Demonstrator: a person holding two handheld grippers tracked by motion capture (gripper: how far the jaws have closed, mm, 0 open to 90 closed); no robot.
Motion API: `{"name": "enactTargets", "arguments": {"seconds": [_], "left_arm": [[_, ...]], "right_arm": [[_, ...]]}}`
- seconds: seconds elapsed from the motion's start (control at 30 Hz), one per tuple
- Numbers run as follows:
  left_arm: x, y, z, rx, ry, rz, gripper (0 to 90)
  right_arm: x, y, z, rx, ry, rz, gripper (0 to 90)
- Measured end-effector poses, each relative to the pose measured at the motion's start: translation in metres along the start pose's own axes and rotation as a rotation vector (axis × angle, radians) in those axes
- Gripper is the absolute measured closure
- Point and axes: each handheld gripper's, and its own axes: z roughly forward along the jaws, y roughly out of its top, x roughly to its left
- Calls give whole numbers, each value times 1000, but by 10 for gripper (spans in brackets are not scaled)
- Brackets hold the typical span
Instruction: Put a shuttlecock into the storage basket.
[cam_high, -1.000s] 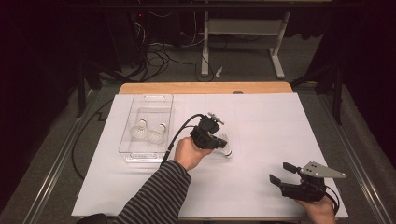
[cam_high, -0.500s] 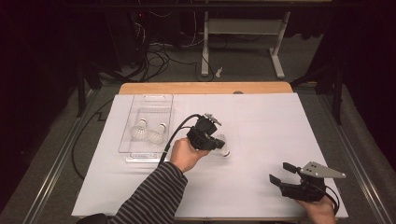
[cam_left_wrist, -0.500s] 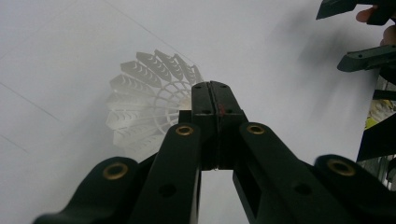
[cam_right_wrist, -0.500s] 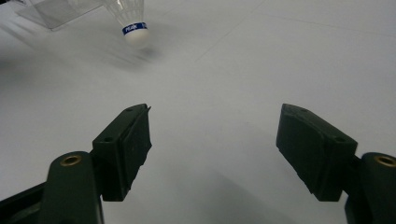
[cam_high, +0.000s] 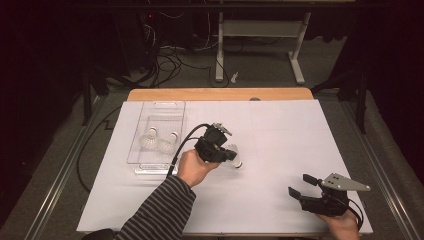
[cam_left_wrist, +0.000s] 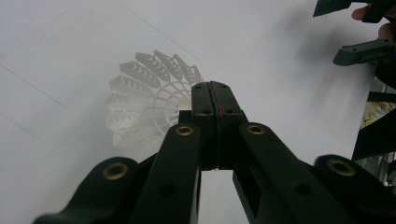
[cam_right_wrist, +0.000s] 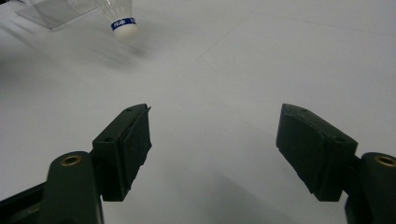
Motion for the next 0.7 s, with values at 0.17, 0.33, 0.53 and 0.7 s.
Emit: {"name": "enactTargets", "arguments": {"seconds": [0.17, 0.33, 0.53, 0.7], "left_arm": [[0, -4, -5, -4, 5, 2, 899], [-2, -7, -10, -15, 5, 3, 899], [-1, -12, -13, -16, 7, 3, 899], [0, -15, -16, -21, 9, -2, 899]], "right_arm": [[0, 0, 0, 1, 0, 0, 268], [0, 0, 0, 2, 1, 0, 268], [0, 0, 0, 2, 1, 0, 268], [0, 0, 0, 2, 1, 0, 268]]}}
